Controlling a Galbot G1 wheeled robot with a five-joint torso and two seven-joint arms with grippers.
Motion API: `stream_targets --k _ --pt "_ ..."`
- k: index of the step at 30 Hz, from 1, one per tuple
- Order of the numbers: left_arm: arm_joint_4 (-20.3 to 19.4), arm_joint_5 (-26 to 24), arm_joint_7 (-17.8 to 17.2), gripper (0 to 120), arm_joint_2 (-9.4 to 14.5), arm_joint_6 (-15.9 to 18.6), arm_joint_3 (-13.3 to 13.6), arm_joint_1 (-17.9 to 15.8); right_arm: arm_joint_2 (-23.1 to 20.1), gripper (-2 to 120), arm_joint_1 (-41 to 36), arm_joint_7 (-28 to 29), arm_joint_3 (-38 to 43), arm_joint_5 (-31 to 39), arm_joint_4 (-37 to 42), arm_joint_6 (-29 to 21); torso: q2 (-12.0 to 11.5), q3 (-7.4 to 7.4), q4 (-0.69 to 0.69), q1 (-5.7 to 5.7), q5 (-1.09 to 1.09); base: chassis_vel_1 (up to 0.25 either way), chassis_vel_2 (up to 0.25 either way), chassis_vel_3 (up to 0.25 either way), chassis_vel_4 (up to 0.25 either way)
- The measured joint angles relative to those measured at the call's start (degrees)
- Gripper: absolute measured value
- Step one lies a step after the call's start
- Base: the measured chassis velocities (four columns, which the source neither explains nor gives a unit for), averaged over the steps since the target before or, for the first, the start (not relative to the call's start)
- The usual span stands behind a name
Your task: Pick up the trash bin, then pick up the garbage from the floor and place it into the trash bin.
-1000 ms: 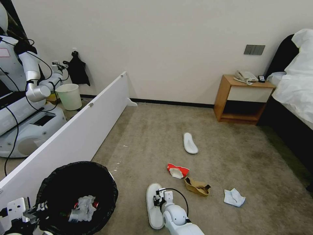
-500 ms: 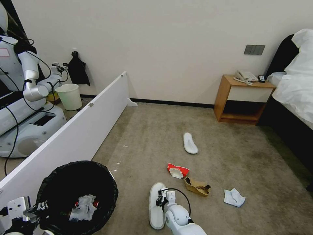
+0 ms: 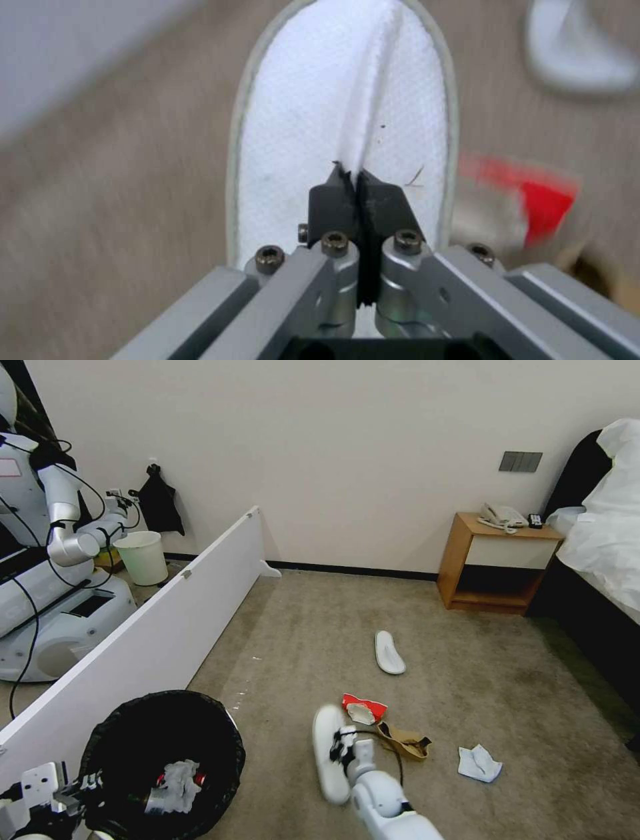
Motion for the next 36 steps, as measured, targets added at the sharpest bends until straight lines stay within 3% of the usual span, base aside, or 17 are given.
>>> stream_targets --k 5,11,12,15,18,21,36 --pt "0.2 -3.0 -1.9 2 3.5 2.7 1.6 -1.7 -6.2 0 -0.7 -2.9 2.2 5.1 17.3 7.9 0.0 0.00 -0.02 0.00 0.00 0.000 0.000 0.000 0.000" --pt "0.0 -7.4 -4.4 2 4.4 5.4 1.9 -2.6 -8.2 0 5.1 -6.3 1.1 10.8 24.2 12.9 0.0 0.00 -0.01 0.00 -0.01 0.000 0.000 0.000 0.000" --pt "0.0 -7.4 -4.4 2 4.4 5.4 1.9 -2.6 -8.2 0 5.1 -6.3 1.1 10.8 24.2 12.9 0.0 0.00 -0.01 0.00 -0.01 0.000 0.000 0.000 0.000" --pt "-0.3 -9.1 -6.0 2 4.1 6.0 2.2 -2.7 -8.4 0 15.0 -11.6 -2.3 16.8 25.4 18.0 0.0 0.00 0.03 0.00 -0.02 0.000 0.000 0.000 0.000" --pt "-0.4 -9.3 -6.1 2 4.0 6.0 2.3 -2.6 -8.3 0 17.3 -13.2 -3.4 19.0 25.4 18.9 0.0 0.01 0.01 0.00 -0.01 0.000 0.000 0.000 0.000" --pt "-0.8 -9.8 -6.3 2 3.5 6.1 2.3 -2.3 -6.9 0 24.7 -20.2 -8.1 29.7 25.6 22.1 0.0 0.01 0.00 0.00 -0.01 0.000 0.000 0.000 0.000" --pt "-2.1 -11.8 -6.5 2 3.6 6.1 1.5 -1.4 -2.4 0 34.9 -33.4 -23.6 42.9 23.4 23.7 0.0 0.00 0.02 0.00 -0.02 0.000 0.000 0.000 0.000"
